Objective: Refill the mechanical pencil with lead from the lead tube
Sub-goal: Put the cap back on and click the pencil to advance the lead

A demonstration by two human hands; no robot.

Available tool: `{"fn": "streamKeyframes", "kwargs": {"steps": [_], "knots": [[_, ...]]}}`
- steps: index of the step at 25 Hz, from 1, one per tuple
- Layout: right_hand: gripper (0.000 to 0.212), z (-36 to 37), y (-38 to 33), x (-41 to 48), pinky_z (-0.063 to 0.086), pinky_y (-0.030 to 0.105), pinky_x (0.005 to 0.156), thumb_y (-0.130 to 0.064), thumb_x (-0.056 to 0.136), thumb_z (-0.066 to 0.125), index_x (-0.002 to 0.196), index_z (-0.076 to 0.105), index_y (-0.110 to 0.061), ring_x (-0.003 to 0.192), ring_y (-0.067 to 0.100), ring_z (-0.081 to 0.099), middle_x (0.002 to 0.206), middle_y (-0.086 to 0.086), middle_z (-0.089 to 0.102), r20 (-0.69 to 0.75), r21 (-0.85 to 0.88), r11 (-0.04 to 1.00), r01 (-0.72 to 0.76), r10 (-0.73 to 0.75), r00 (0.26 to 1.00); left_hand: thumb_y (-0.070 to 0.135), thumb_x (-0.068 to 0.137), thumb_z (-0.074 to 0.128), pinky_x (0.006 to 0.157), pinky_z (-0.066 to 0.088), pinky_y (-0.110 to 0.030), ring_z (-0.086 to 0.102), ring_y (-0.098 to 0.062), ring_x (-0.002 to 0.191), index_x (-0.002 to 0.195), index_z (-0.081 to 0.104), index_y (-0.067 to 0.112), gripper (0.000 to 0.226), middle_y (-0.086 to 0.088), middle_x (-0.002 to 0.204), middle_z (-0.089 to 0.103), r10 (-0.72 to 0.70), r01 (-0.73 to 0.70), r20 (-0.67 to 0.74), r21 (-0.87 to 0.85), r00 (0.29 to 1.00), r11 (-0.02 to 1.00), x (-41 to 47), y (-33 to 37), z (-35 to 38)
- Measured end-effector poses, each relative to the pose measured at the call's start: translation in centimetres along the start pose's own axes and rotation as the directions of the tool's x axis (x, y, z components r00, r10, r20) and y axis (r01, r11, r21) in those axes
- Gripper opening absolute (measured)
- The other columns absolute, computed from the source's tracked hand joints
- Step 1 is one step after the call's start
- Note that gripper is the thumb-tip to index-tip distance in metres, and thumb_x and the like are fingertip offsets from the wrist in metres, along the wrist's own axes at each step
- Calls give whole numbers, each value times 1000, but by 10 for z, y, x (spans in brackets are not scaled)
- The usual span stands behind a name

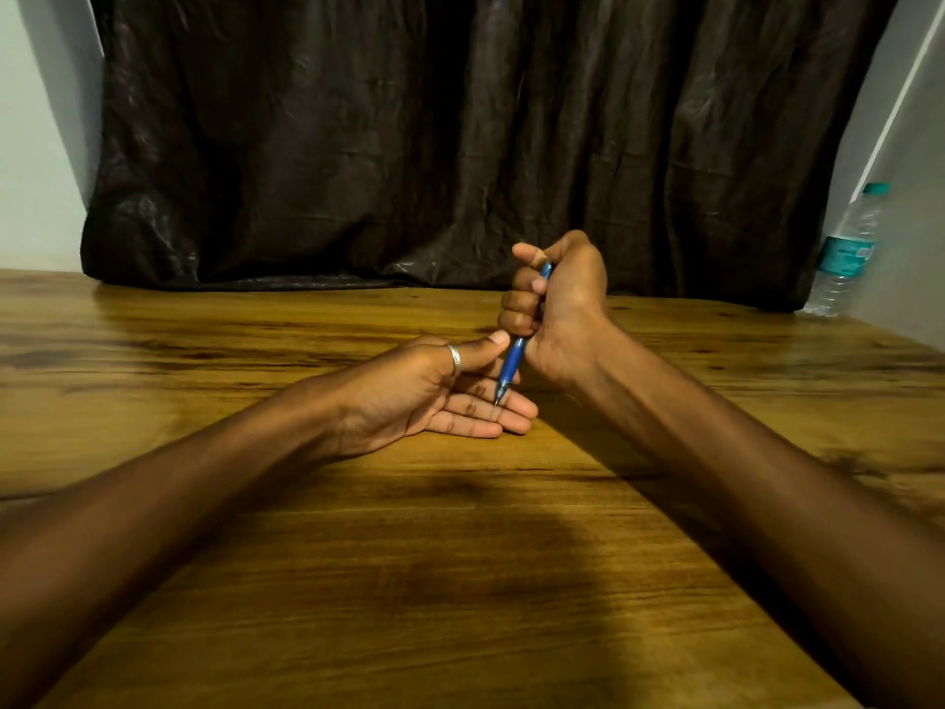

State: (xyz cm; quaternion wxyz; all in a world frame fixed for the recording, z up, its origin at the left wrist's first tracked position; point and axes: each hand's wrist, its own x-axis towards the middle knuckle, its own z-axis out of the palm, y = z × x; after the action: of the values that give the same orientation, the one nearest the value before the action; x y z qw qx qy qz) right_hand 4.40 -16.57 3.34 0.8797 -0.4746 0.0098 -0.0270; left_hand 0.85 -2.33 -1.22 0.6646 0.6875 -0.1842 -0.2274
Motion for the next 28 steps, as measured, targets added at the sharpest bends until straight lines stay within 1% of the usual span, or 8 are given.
{"fn": "streamKeyframes", "kwargs": {"steps": [3,5,8,10,13,16,22,28], "knots": [[21,0,-1,-1,14,19,40,-20,90,34,85,54,-13,36,8,22,42,-8,31,-8,-19,1000,6,-7,1000,24,80,75,88,59,-26,73,-22,110,129,58,8,54,-12,115,77,25,-28,46,63,999,998,-2,-3,-2],[21,0,-2,-1,14,19,40,-20,90,34,84,53,-14,36,8,21,42,-8,31,-7,-16,1000,8,-8,1000,6,76,79,92,58,-29,71,-22,115,134,54,13,64,-11,120,76,45,-56,101,112,994,992,-5,-4,-5],[21,0,-3,0,14,18,39,-21,91,34,85,53,-14,35,8,22,42,-8,31,-6,-8,1000,9,-9,1000,-10,72,76,89,60,-30,71,-21,115,138,49,15,76,-11,122,75,53,-69,113,143,992,987,-6,-6,-9],[21,0,-3,1,15,18,39,-22,92,34,85,53,-14,35,8,22,42,-8,31,-5,-10,1000,10,-11,1000,-13,75,71,89,60,-31,71,-22,114,139,48,15,74,-11,121,75,62,-79,115,149,991,986,-4,-7,-8],[21,-1,-2,0,15,19,39,-22,92,34,86,53,-14,36,8,23,43,-8,32,-6,-10,1000,11,-11,1000,-20,83,65,92,59,-31,72,-22,113,133,52,17,64,-12,120,75,81,-98,113,152,990,984,-1,-9,-9],[22,-1,-3,-1,15,19,38,-22,92,34,86,53,-14,36,8,23,43,-8,32,-5,-10,1000,8,-8,1000,-18,85,63,92,58,-29,72,-22,112,133,53,16,59,-11,119,76,91,-107,108,160,990,981,1,-10,-10],[22,-2,-3,-1,16,20,38,-21,92,34,85,54,-14,38,8,23,44,-8,33,-3,-16,1000,7,-7,1000,-16,87,63,98,55,-32,71,-23,115,146,44,5,66,-13,122,74,77,-94,89,200,993,975,2,-9,-10],[21,-1,-3,0,16,18,37,-20,91,34,85,53,-14,36,8,23,43,-8,32,-2,-13,1000,7,-7,1000,-11,86,66,100,54,-33,70,-24,116,146,45,4,65,-13,122,74,80,-96,91,195,993,976,0,-8,-11]]}}
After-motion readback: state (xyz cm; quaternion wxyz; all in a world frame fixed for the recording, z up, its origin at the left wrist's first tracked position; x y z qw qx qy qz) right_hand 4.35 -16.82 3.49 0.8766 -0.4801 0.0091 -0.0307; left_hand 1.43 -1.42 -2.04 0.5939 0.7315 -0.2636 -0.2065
